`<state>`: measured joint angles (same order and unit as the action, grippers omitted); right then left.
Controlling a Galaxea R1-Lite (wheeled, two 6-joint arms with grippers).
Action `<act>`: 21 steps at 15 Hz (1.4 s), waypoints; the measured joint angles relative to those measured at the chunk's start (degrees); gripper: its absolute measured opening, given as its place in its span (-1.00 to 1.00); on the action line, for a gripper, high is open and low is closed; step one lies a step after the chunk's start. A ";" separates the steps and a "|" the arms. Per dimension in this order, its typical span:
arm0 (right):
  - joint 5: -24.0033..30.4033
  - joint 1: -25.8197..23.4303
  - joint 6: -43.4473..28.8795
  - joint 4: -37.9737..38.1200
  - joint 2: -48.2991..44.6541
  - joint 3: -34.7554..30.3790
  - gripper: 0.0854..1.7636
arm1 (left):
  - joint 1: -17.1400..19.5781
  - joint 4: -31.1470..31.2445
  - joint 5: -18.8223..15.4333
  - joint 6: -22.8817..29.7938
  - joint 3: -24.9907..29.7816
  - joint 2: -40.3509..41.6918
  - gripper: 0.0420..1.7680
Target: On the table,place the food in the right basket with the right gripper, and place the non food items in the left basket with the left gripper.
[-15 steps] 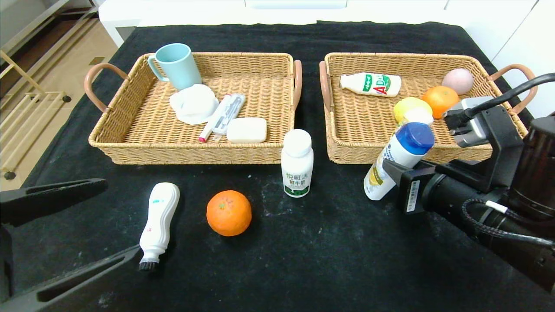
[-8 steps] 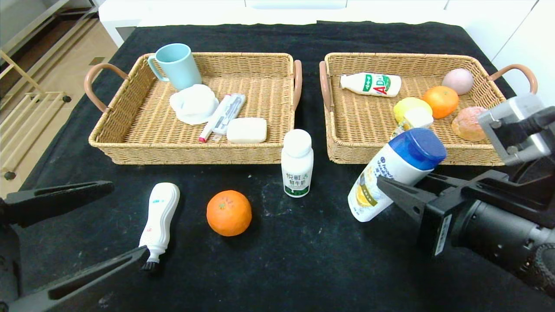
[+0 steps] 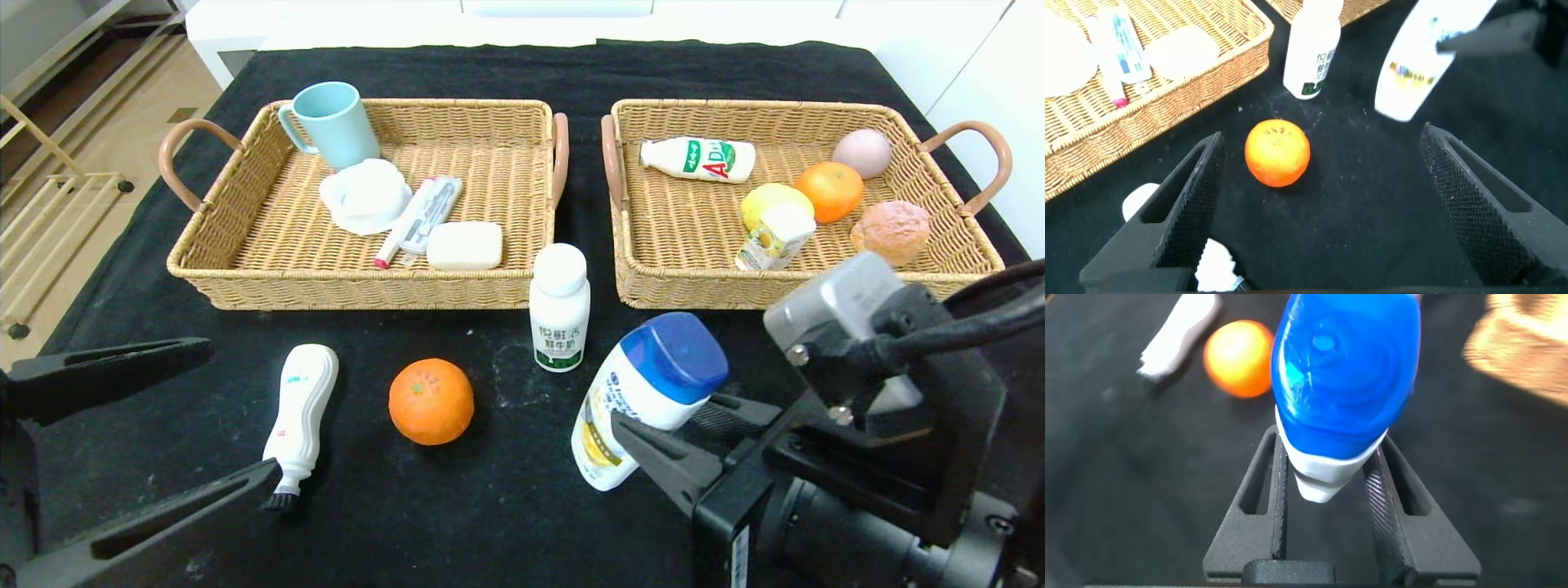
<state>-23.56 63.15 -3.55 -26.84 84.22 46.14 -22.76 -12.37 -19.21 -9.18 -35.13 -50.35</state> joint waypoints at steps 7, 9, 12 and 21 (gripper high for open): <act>-0.13 2.86 -0.09 -4.19 6.68 0.99 -0.33 | 0.00 -0.02 0.00 0.00 -0.26 0.54 0.94; -0.20 2.95 -0.04 -4.79 8.25 2.04 -0.33 | 0.00 0.00 -0.07 0.00 -0.28 0.66 0.94; -0.33 3.02 -0.04 -6.25 9.96 3.08 -0.33 | 0.00 -0.02 -0.10 0.00 -0.28 0.88 0.94; -1.66 3.11 0.30 -7.35 11.75 3.24 -0.33 | -0.02 -0.02 -0.11 -0.02 -0.12 0.90 0.94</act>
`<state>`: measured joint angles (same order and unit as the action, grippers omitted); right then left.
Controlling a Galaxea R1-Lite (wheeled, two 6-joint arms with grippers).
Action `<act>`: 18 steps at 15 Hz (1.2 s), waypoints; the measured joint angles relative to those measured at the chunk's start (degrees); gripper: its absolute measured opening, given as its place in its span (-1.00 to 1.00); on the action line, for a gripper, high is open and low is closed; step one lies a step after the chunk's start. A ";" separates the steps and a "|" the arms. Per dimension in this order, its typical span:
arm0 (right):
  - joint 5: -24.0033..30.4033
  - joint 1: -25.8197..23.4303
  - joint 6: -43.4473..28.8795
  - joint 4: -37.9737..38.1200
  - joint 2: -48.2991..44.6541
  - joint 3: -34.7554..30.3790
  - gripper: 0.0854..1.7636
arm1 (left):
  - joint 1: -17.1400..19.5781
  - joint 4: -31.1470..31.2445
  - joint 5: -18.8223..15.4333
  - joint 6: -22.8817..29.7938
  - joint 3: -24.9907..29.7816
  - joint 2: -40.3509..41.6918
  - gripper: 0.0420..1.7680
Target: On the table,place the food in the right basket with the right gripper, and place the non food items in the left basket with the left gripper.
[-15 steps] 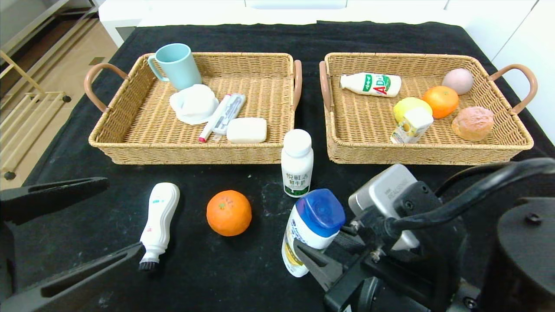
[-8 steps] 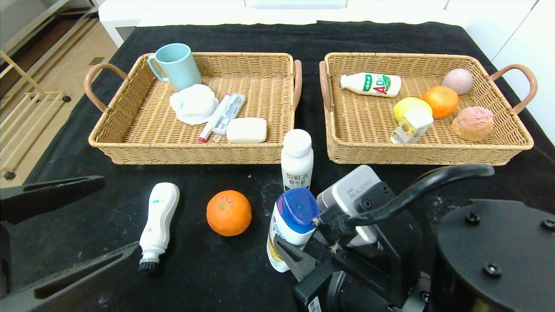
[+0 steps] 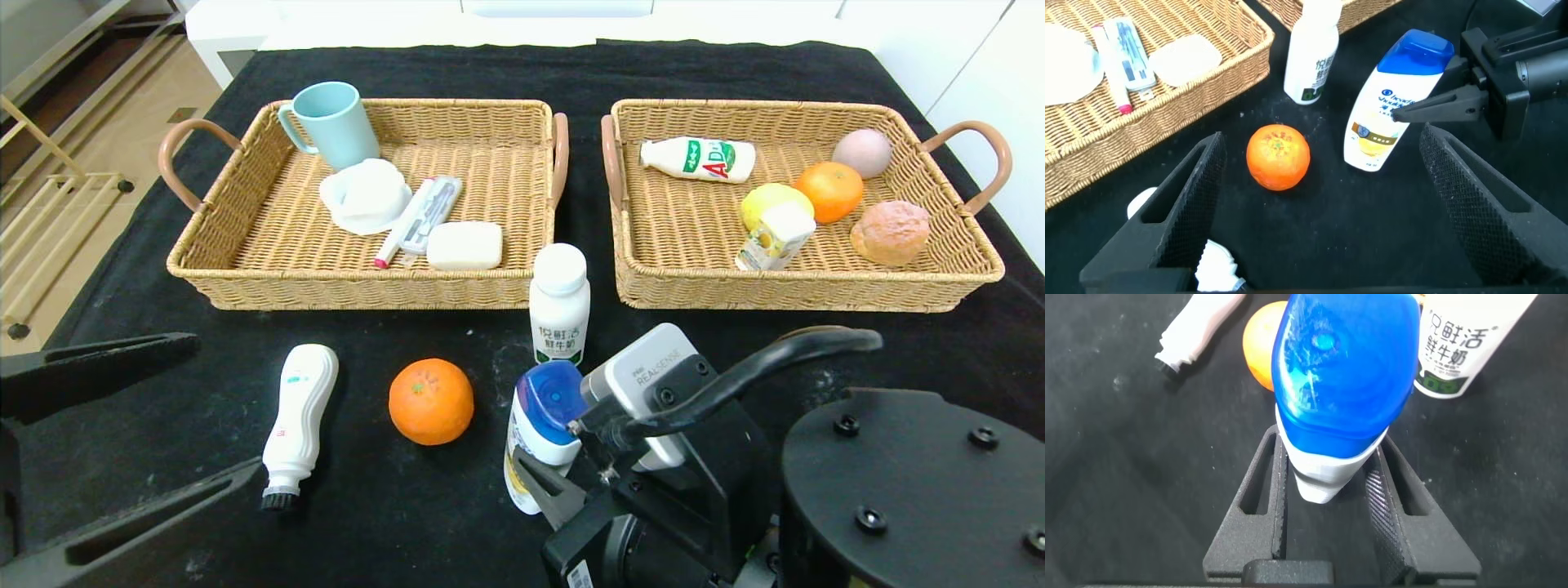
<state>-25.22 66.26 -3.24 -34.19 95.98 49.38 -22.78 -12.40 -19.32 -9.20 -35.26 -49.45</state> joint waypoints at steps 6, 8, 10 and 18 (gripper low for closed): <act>0.04 0.91 0.11 -2.46 1.87 0.11 -0.33 | -0.06 0.00 0.00 -0.02 0.01 0.00 0.94; -0.02 1.05 0.09 -2.49 2.34 0.15 -0.33 | -0.06 0.00 0.00 -0.05 0.01 0.05 0.94; 0.00 1.40 0.11 -2.55 2.78 0.39 -0.33 | -0.06 0.00 0.01 -0.07 -0.02 0.06 0.94; -0.11 1.94 1.32 -5.50 5.42 1.49 -0.07 | -0.01 0.02 0.01 -0.07 -0.16 0.37 0.94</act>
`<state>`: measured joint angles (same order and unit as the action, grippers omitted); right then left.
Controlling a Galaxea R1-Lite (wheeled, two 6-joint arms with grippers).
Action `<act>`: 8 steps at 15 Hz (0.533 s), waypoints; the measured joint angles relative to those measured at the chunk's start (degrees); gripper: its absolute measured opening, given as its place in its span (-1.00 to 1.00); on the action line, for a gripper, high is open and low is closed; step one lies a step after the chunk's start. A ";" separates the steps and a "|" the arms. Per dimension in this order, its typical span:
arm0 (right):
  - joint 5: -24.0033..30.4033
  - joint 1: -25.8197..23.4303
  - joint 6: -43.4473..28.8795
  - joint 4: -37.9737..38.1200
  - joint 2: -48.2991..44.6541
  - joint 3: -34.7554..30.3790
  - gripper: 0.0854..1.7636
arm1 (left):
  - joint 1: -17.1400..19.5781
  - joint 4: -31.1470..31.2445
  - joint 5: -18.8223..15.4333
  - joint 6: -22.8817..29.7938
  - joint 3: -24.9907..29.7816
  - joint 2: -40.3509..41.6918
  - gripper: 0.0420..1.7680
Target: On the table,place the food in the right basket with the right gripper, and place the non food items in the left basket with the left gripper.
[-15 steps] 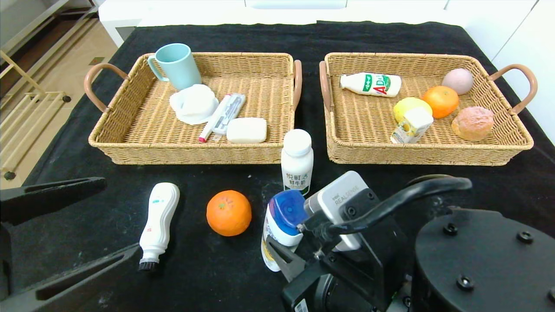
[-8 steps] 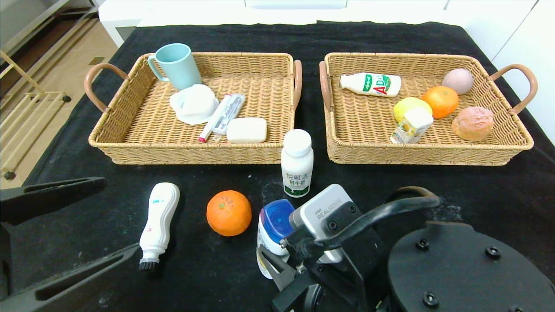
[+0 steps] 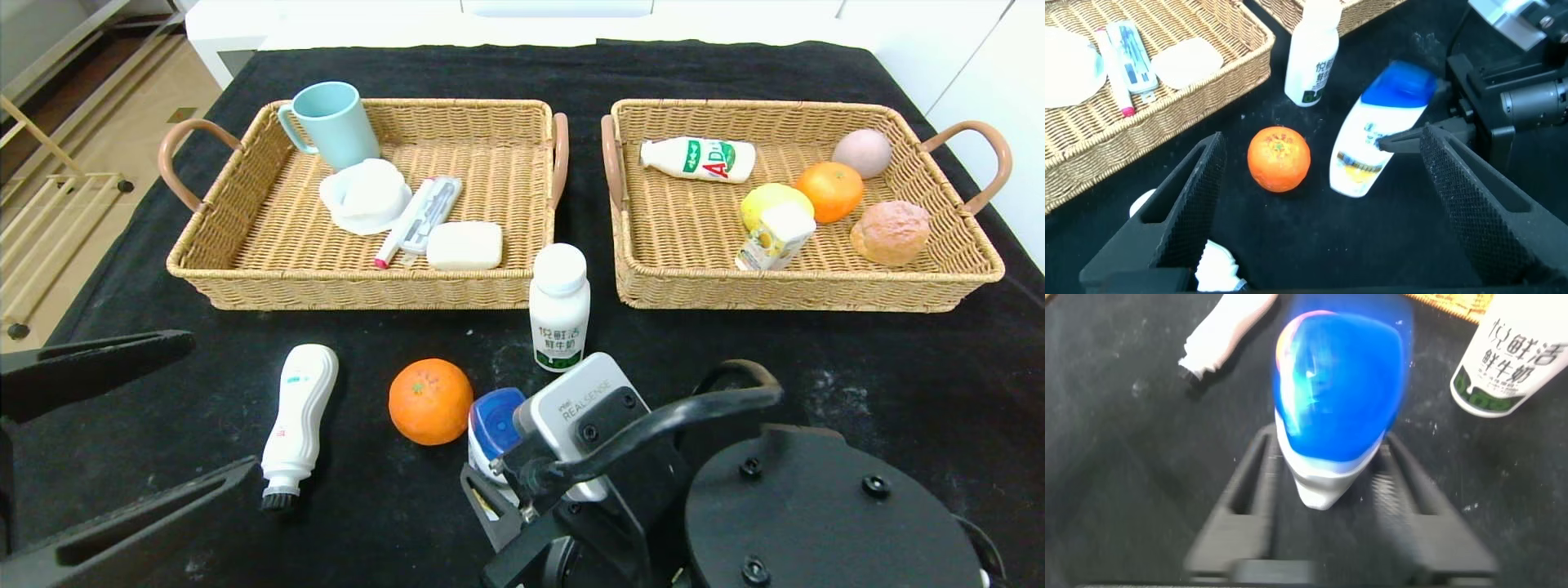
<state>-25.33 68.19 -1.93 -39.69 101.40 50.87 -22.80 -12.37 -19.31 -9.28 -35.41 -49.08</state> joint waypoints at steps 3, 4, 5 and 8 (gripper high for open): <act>-0.11 0.00 0.00 0.06 0.13 -0.11 0.24 | -0.02 0.00 -0.01 0.00 0.05 -0.04 0.94; -0.40 0.02 -0.02 0.01 0.11 -0.13 0.33 | -0.02 0.00 0.00 0.02 0.05 -0.06 0.94; -0.46 0.24 -0.02 0.01 0.04 -0.21 0.40 | -0.02 -0.02 -0.01 0.02 0.11 -0.11 0.94; -0.74 1.26 0.17 0.01 -0.68 -0.68 0.57 | -0.05 0.00 0.00 0.02 0.33 -0.37 0.94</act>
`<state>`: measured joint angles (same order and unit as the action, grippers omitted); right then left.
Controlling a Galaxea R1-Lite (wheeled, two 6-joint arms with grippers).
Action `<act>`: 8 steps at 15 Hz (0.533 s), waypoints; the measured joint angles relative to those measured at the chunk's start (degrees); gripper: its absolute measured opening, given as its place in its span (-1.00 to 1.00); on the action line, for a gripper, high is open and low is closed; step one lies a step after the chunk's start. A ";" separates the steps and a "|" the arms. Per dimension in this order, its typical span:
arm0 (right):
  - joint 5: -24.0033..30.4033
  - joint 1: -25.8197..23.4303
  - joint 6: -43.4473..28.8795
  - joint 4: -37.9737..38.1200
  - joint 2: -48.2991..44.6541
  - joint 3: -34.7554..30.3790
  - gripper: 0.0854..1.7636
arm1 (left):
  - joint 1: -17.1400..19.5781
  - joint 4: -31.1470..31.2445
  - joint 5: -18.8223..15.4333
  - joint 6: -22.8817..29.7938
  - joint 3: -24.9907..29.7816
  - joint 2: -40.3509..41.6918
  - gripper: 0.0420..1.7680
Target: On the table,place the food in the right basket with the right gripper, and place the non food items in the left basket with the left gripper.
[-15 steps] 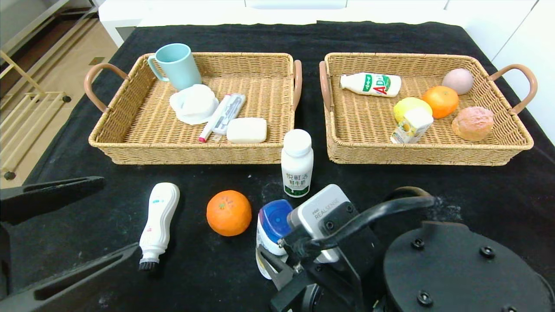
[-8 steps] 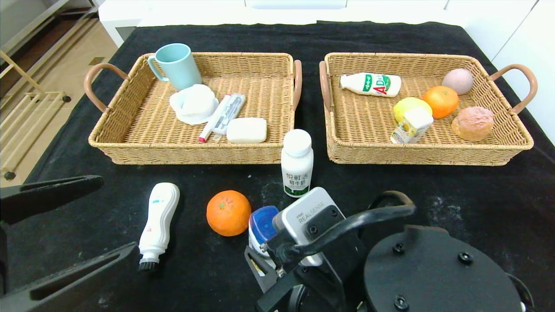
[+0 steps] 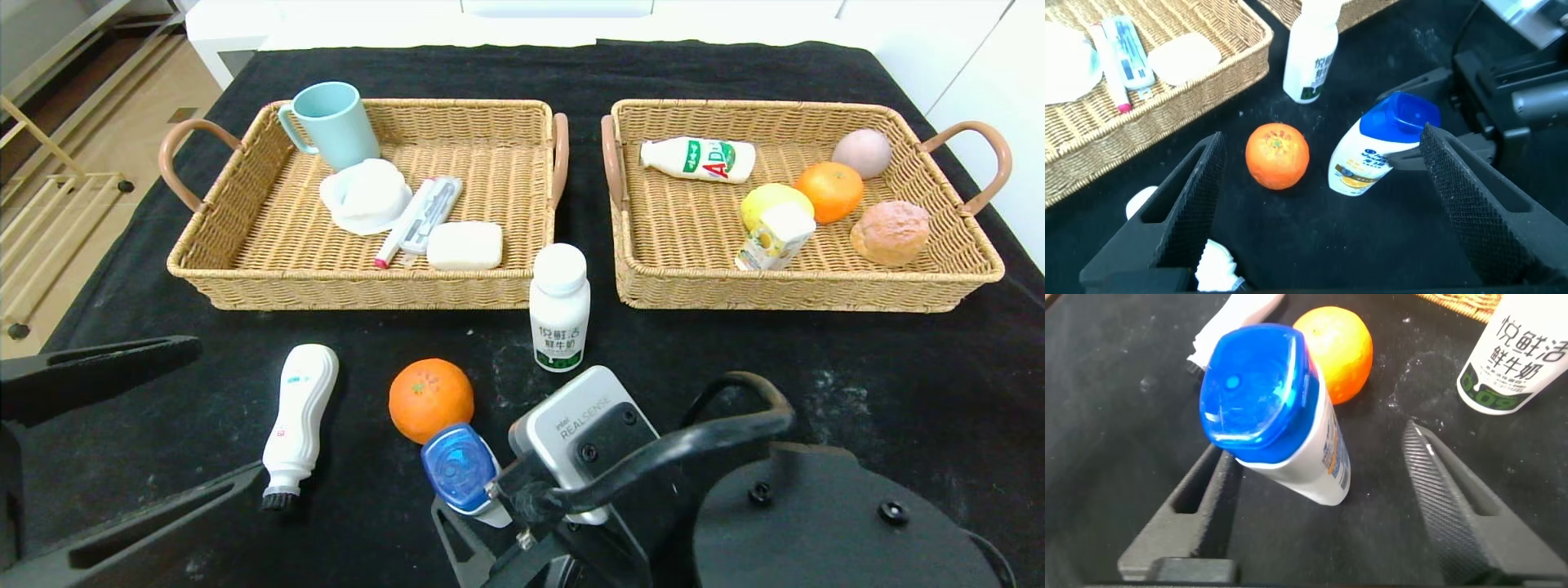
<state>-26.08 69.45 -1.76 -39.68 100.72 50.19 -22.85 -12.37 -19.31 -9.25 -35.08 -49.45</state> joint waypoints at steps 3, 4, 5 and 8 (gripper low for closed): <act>-0.16 0.89 -0.11 0.02 -1.33 -1.49 0.68 | 0.00 -0.02 0.00 -0.02 0.09 -0.22 0.94; -0.11 1.22 -0.11 0.05 -1.93 -2.76 0.71 | 0.00 0.00 0.00 0.00 0.11 -0.24 0.94; -0.02 1.58 -0.11 0.05 -2.73 -4.39 0.74 | 0.00 0.00 -0.04 -0.02 0.11 -0.27 0.94; 0.30 2.24 -0.26 0.27 -5.73 -8.27 0.80 | 0.00 0.02 -0.17 -0.09 0.11 -0.06 0.94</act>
<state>-25.77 71.69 -2.01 -39.41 94.99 41.92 -22.85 -12.35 -19.48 -9.34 -34.97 -49.51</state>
